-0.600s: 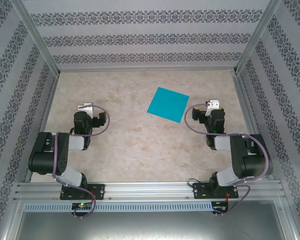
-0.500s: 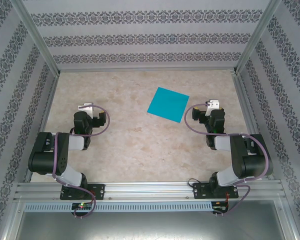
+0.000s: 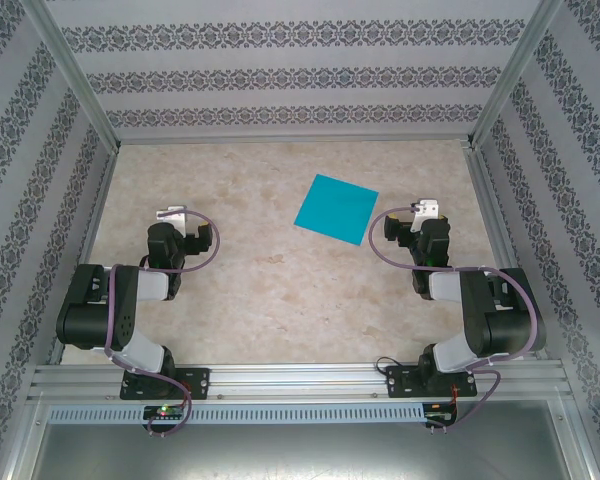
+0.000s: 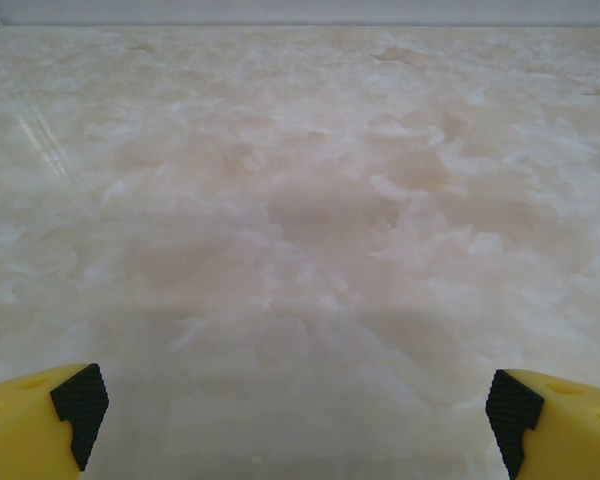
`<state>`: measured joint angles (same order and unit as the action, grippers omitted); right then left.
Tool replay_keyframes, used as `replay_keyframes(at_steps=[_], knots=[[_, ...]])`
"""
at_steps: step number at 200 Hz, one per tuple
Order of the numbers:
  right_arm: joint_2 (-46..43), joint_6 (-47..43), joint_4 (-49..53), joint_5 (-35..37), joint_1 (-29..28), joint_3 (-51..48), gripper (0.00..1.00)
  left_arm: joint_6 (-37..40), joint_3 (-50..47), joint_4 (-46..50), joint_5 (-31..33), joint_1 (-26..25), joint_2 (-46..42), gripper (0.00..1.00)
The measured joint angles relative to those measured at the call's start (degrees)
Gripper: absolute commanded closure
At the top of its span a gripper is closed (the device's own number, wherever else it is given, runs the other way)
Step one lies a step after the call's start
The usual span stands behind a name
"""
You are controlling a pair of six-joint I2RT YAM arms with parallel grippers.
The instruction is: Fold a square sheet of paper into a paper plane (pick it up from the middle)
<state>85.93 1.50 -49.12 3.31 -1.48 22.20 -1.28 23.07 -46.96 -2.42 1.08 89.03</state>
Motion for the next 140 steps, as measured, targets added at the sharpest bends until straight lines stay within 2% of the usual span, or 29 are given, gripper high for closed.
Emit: replay_keyframes(at_steps=[45,72,105,140], knots=[[-0.33,-0.26,0.15,-0.39,-0.04,0.00,0.02,0.00,0.07,0.33,0.04,0.00,-0.09,0.00],[-6.49,-1.38,5.22,0.28,-1.75,-0.09,0.02,-0.02,3.50,8.85,0.74,0.00,-2.93,0.00],[-16.85,0.17,20.11,3.26,-6.60,5.79,0.02,-2.95,11.02,21.03,3.63,0.00,-9.57,0.00],[-15.56,10.91,39.80,5.81,-9.18,22.82,0.02,-11.04,21.35,37.97,4.81,0.00,-15.63,0.00]])
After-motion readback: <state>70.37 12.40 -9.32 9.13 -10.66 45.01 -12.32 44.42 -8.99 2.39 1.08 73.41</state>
